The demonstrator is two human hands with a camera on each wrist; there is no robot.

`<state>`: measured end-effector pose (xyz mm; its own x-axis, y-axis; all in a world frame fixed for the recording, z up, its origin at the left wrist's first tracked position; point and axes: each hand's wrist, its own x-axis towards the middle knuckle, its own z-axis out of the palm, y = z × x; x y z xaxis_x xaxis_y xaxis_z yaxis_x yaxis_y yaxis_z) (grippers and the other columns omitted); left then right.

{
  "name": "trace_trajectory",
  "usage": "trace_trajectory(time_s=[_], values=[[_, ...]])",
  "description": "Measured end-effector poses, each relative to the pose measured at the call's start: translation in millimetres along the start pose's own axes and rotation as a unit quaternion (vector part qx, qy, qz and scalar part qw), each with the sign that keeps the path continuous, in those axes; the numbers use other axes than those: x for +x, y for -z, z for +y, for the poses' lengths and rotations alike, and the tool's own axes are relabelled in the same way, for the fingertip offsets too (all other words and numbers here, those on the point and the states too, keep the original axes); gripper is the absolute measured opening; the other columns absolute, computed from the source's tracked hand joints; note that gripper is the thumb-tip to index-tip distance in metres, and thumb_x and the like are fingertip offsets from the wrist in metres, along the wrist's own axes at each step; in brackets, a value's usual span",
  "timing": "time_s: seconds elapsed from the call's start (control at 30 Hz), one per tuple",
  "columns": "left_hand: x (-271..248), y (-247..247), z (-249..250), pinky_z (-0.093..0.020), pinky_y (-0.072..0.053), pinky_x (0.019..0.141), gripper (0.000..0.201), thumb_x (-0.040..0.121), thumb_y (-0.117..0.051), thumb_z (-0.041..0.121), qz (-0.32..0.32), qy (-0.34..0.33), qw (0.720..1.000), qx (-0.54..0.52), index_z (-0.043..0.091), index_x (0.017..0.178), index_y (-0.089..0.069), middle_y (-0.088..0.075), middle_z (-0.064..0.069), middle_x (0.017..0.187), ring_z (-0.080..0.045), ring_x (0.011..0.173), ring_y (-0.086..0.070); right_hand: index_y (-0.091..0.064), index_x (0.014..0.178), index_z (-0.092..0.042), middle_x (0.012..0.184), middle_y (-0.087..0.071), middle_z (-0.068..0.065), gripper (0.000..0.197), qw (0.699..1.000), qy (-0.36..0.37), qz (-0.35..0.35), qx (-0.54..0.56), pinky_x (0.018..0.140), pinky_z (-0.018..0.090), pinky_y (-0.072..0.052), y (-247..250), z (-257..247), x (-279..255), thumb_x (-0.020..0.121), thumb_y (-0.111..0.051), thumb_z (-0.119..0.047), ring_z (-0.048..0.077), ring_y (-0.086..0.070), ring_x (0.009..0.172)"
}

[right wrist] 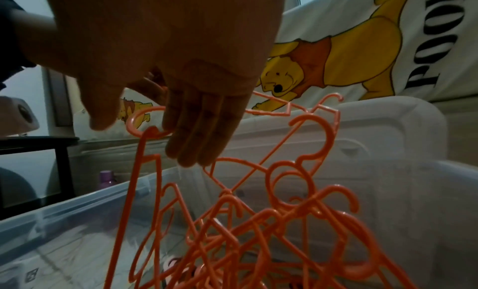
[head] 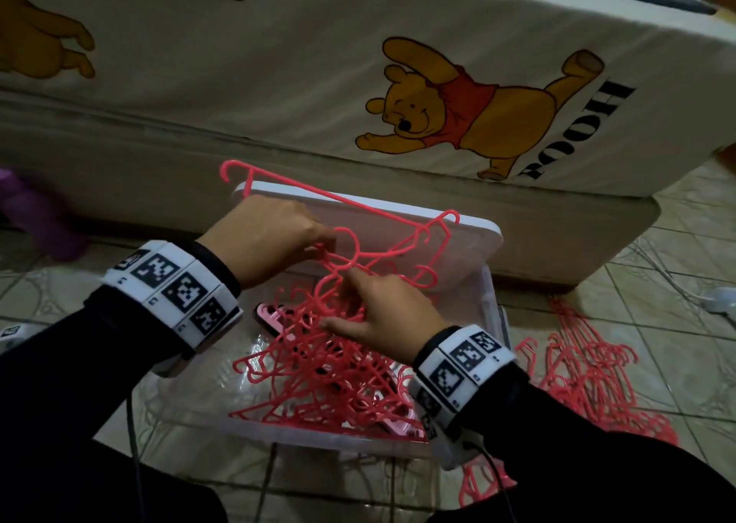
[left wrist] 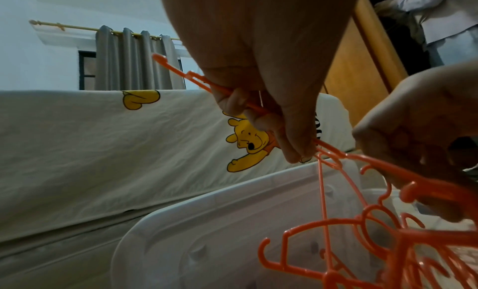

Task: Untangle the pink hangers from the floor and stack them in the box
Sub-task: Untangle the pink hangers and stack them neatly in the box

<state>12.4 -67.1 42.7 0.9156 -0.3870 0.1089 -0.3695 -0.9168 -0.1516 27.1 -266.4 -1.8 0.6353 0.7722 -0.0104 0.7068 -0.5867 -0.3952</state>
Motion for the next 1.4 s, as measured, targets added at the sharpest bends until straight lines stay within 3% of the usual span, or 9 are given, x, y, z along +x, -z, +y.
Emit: trace_trajectory(time_s=[0.27, 0.4, 0.53, 0.73, 0.93, 1.07, 1.2, 1.3, 1.4], values=[[-2, 1, -5, -0.021, -0.036, 0.061, 0.016, 0.085, -0.067, 0.039, 0.022, 0.004, 0.999, -0.047, 0.035, 0.1, -0.073, -0.071, 0.01, 0.089, -0.012, 0.088, -0.067, -0.063, 0.09, -0.01, 0.085, -0.068, 0.003, 0.011, 0.993, -0.03, 0.061, 0.097, 0.068, 0.019, -0.039, 7, 13, 9, 0.081, -0.068, -0.009, 0.017, -0.062, 0.082], [-4, 4, -8, -0.027, -0.041, 0.065, 0.022, 0.089, -0.059, 0.043, 0.011, 0.008, 0.998, -0.067, 0.035, 0.106, -0.071, -0.071, 0.008, 0.095, -0.017, 0.093, -0.066, -0.062, 0.091, -0.005, 0.088, -0.068, 0.011, 0.009, 0.988, -0.076, 0.104, 0.081, 0.072, 0.027, -0.042, 19, 28, 11, 0.083, -0.064, -0.008, 0.025, -0.062, 0.084], [-10, 16, -8, -0.037, -0.05, 0.058, 0.014, 0.086, -0.068, 0.027, 0.094, -0.008, 0.993, -0.077, 0.023, 0.097, -0.075, -0.07, -0.004, 0.084, -0.027, 0.081, -0.067, -0.06, 0.094, 0.0, 0.091, -0.068, 0.016, 0.008, 0.981, -0.126, 0.104, 0.1, 0.081, 0.042, -0.05, 35, 43, 11, 0.086, -0.061, -0.003, 0.029, -0.064, 0.087], [-8, 16, -14, -0.039, -0.048, 0.064, 0.023, 0.096, -0.05, 0.035, 0.162, 0.141, 0.965, -0.147, 0.018, 0.101, -0.065, -0.068, -0.006, 0.09, -0.031, 0.085, -0.064, -0.056, 0.086, -0.012, 0.08, -0.068, 0.011, 0.015, 0.961, -0.138, 0.175, 0.165, 0.069, 0.035, -0.057, 58, 54, 5, 0.088, -0.056, 0.003, 0.02, -0.068, 0.07], [-4, 6, -27, -0.03, -0.034, 0.068, 0.024, 0.1, -0.042, 0.034, 0.135, 0.23, 0.912, -0.311, 0.021, 0.091, -0.06, -0.063, 0.004, 0.084, -0.018, 0.079, -0.056, -0.053, 0.081, -0.016, 0.076, -0.065, 0.01, 0.021, 0.888, -0.168, 0.269, 0.332, 0.064, 0.032, -0.058, 78, 66, 0, 0.091, -0.054, 0.003, 0.019, -0.066, 0.064], [0, 5, -19, -0.029, -0.041, 0.059, 0.058, 0.081, -0.032, 0.074, 0.115, 0.255, 0.814, -0.51, 0.026, 0.09, -0.064, -0.047, 0.008, 0.067, -0.011, 0.057, -0.045, -0.052, 0.083, -0.009, 0.075, -0.063, 0.014, 0.017, 0.826, -0.192, 0.308, 0.43, 0.06, 0.026, -0.058, 79, 67, 1, 0.092, -0.051, 0.005, 0.013, -0.064, 0.055], [1, 4, -10, -0.018, -0.043, 0.047, 0.037, 0.092, -0.036, 0.063, 0.161, 0.197, 0.84, -0.479, 0.035, 0.084, -0.059, -0.05, 0.0, 0.071, -0.011, 0.053, -0.048, -0.052, 0.085, -0.006, 0.079, -0.063, 0.017, 0.012, 0.793, -0.231, 0.294, 0.481, 0.062, 0.028, -0.059, 74, 67, 4, 0.091, -0.052, 0.005, 0.017, -0.066, 0.057], [2, 4, -11, -0.023, -0.043, 0.049, 0.032, 0.099, -0.035, 0.045, 0.189, 0.204, 0.851, -0.445, 0.036, 0.079, -0.058, -0.053, -0.001, 0.069, -0.015, 0.054, -0.05, -0.055, 0.083, -0.01, 0.083, -0.067, 0.014, 0.011, 0.845, -0.269, 0.26, 0.383, 0.073, 0.038, -0.058, 68, 69, 7, 0.089, -0.059, -0.001, 0.023, -0.067, 0.068], [3, -1, -9, -0.025, -0.04, 0.055, 0.033, 0.1, -0.034, 0.043, 0.177, 0.213, 0.876, -0.395, 0.03, 0.08, -0.058, -0.054, 0.007, 0.067, -0.005, 0.057, -0.05, -0.058, 0.094, -0.016, 0.096, -0.057, 0.0, 0.011, 0.935, -0.247, 0.233, 0.106, 0.077, 0.026, -0.042, 59, 67, 8, 0.085, -0.065, -0.016, 0.014, -0.054, 0.085]])
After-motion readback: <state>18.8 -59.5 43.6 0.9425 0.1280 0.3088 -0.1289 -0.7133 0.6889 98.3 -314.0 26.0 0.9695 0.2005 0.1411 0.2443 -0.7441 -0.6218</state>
